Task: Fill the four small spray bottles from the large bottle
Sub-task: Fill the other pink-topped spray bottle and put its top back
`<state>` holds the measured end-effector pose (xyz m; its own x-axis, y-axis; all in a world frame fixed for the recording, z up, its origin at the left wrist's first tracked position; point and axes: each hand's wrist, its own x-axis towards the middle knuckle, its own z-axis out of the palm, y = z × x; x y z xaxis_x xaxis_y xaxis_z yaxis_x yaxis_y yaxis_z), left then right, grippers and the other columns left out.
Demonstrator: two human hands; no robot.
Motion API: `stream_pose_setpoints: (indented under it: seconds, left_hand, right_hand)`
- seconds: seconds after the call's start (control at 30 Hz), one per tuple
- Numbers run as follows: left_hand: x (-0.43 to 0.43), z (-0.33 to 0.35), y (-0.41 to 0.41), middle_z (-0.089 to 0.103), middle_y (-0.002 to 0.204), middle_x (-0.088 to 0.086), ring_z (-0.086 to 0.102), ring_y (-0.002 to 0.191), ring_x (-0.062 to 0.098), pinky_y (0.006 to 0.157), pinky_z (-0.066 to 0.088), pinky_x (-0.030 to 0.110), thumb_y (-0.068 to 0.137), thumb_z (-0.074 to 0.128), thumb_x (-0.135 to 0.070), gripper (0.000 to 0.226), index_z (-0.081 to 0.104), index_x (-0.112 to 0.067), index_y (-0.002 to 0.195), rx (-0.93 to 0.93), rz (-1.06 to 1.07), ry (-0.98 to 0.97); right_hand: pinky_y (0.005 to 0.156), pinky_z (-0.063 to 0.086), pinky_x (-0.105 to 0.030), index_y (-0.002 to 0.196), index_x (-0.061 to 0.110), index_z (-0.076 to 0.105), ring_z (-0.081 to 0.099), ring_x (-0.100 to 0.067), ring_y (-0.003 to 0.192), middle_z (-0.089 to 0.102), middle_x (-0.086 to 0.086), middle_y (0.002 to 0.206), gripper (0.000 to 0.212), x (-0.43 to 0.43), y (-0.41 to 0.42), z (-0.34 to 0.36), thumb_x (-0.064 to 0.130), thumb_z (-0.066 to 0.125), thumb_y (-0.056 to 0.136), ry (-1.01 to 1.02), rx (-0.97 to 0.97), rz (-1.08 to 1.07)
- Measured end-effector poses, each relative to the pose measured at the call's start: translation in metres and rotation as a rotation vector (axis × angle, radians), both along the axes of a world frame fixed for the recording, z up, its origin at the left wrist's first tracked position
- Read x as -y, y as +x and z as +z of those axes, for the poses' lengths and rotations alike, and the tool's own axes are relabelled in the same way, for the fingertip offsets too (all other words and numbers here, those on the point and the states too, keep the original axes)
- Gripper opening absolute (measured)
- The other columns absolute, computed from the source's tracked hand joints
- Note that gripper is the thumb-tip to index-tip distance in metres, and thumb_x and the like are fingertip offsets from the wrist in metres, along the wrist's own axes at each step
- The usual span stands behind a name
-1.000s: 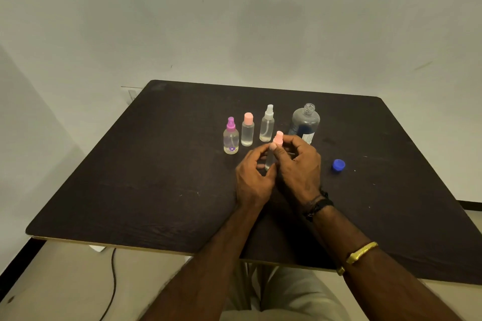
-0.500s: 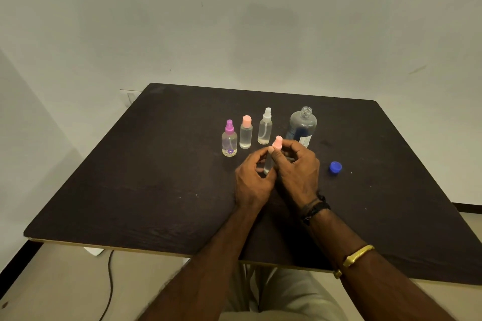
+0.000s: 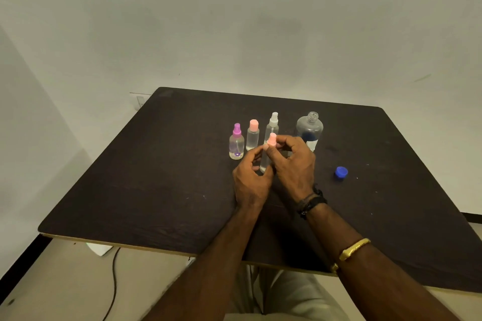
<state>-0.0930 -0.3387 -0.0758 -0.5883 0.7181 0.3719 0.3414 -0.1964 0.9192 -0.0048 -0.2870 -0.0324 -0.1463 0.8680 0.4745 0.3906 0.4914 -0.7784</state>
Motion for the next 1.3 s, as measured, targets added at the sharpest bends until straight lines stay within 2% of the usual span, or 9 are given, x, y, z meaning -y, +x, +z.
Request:
stream_pose_setpoints:
  seconds: [0.1,0.23,0.4,0.5,0.63,0.77,0.97,1.17,1.3]
  left_hand:
    - [0.003,0.000,-0.012,0.070,0.119,-0.001,0.066,0.101,0.003,0.088,0.059,0.024,0.088,0.077,-0.019,0.042,0.065,-0.013,0.128,-0.001,0.034,-0.005]
    - [0.009,0.003,-0.030,0.071,0.117,-0.002,0.067,0.100,0.005,0.085,0.058,0.019,0.087,0.078,-0.020,0.042,0.066,-0.011,0.127,-0.031,0.090,0.016]
    - [0.015,0.003,-0.053,0.072,0.115,-0.003,0.069,0.100,0.006,0.084,0.060,0.025,0.089,0.074,-0.027,0.041,0.066,-0.012,0.127,-0.036,0.125,0.018]
    - [0.019,0.004,-0.063,0.072,0.112,-0.005,0.070,0.097,0.006,0.082,0.061,0.025,0.090,0.075,-0.023,0.037,0.067,-0.013,0.125,-0.037,0.162,0.014]
    - [0.020,0.003,-0.077,0.072,0.104,-0.010,0.070,0.091,0.003,0.079,0.062,0.027,0.088,0.078,-0.027,0.036,0.069,-0.014,0.121,-0.014,0.216,-0.002]
    - [0.019,0.005,-0.087,0.071,0.103,-0.011,0.069,0.091,-0.002,0.079,0.059,0.018,0.081,0.085,-0.024,0.041,0.069,-0.015,0.118,0.038,0.213,-0.038]
    - [0.016,0.009,-0.089,0.067,0.102,-0.012,0.065,0.087,-0.002,0.072,0.048,0.001,0.082,0.083,-0.017,0.040,0.068,-0.014,0.119,0.037,0.222,-0.115]
    - [0.015,0.007,-0.088,0.072,0.107,-0.005,0.068,0.094,0.007,0.078,0.051,0.010,0.082,0.082,-0.018,0.039,0.069,-0.015,0.119,0.045,0.245,-0.147]
    - [0.016,0.007,-0.086,0.072,0.105,-0.008,0.067,0.092,0.004,0.073,0.047,0.003,0.082,0.082,-0.017,0.038,0.069,-0.017,0.118,0.049,0.239,-0.162]
  right_hand:
    - [0.074,0.047,-0.006,0.108,0.016,0.072,0.059,0.003,0.086,0.064,0.004,0.097,0.027,0.003,-0.012,0.003,0.029,0.079,0.086,0.018,-0.013,0.024]
    - [0.076,0.052,-0.013,0.109,0.017,0.072,0.061,0.004,0.086,0.063,0.009,0.096,0.031,0.007,-0.031,0.005,0.031,0.081,0.083,0.021,-0.044,0.071]
    - [0.077,0.058,-0.021,0.109,0.020,0.072,0.067,-0.006,0.086,0.070,0.004,0.095,0.029,0.012,-0.053,0.001,0.034,0.080,0.085,-0.009,-0.071,0.113]
    - [0.074,0.057,-0.018,0.107,0.020,0.073,0.066,-0.007,0.080,0.070,0.003,0.090,0.031,0.017,-0.064,-0.003,0.038,0.081,0.083,-0.062,-0.093,0.116]
    - [0.073,0.055,-0.013,0.102,0.018,0.075,0.066,-0.001,0.076,0.071,0.008,0.084,0.022,0.023,-0.075,-0.006,0.029,0.081,0.084,-0.121,-0.139,0.131]
    - [0.086,0.057,-0.017,0.113,0.018,0.074,0.069,0.002,0.091,0.074,0.008,0.097,0.025,0.023,-0.079,-0.012,0.016,0.073,0.088,-0.175,-0.080,0.170]
    - [0.086,0.047,-0.003,0.129,0.016,0.067,0.064,0.011,0.101,0.073,0.006,0.111,0.037,0.025,-0.079,-0.017,0.006,0.065,0.093,-0.234,-0.069,0.211]
    - [0.085,0.045,-0.001,0.132,0.015,0.065,0.063,0.009,0.103,0.072,0.004,0.118,0.038,0.025,-0.077,-0.022,0.006,0.063,0.095,-0.237,-0.050,0.225]
    - [0.087,0.045,-0.002,0.131,0.019,0.065,0.062,0.015,0.100,0.072,0.006,0.117,0.038,0.023,-0.075,-0.025,0.008,0.063,0.095,-0.244,-0.033,0.234]
